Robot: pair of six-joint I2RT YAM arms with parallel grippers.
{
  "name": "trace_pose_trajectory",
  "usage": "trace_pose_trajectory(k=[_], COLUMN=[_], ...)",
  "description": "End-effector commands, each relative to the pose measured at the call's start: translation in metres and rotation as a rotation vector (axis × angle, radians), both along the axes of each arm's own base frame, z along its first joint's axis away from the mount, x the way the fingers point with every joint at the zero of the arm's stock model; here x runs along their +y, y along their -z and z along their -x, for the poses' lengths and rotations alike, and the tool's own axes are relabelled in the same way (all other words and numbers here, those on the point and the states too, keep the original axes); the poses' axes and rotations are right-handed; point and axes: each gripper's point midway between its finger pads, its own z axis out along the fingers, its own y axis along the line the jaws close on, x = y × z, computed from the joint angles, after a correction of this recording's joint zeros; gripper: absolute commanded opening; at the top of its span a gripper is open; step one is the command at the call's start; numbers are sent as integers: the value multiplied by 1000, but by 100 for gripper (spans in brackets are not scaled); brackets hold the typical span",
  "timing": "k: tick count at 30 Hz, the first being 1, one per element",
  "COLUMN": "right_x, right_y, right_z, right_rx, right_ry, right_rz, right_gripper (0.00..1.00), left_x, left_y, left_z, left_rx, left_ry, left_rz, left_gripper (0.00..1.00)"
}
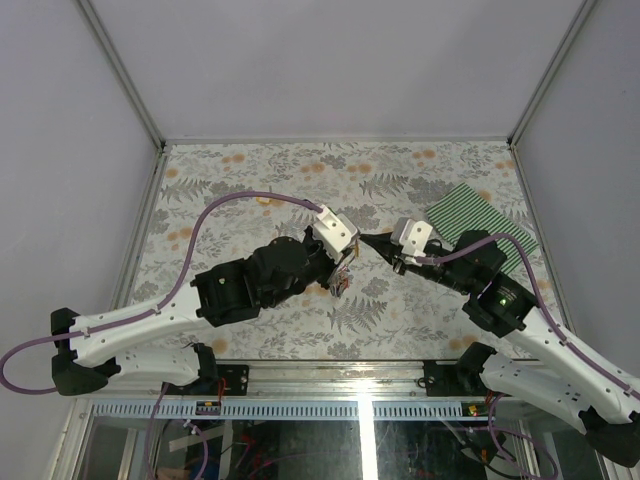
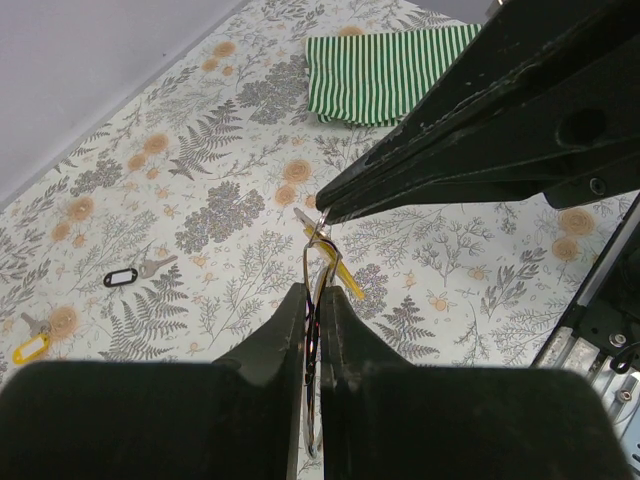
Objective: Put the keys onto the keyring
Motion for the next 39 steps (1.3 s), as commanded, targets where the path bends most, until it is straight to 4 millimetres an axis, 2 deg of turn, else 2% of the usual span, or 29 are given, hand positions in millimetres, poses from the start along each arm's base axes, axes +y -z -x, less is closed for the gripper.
trace_pose_trajectory(k=[1, 12, 18, 28, 31, 36, 39], right_x=[-7, 4, 6, -1, -2, 3, 5], right_y=[-40, -24, -16, -35, -38, -31, -28], right_z=[-2, 0, -2, 1, 4, 10, 14], right_rx=[-86, -44, -31, -45, -42, -7, -4], right_ry=[35, -13, -15, 8, 0, -44, -78], right_rz=[-56, -18, 3, -65, -75, -34, 14], right_gripper=[1, 3, 13, 37, 40, 38, 23], left_x=[-11, -17, -17, -12, -12, -13, -17], left_y=[-24, -17, -15, -11, -8, -9, -9], left_z=[9, 16, 18, 19, 20, 24, 28], left_rx=[-32, -4, 9, 29, 35, 44, 54], left_ry=[65, 106, 108, 88, 86, 106, 135], left_rz=[67, 70, 77, 112, 112, 126, 130], left_gripper=[0, 0, 0, 0, 0, 0, 0])
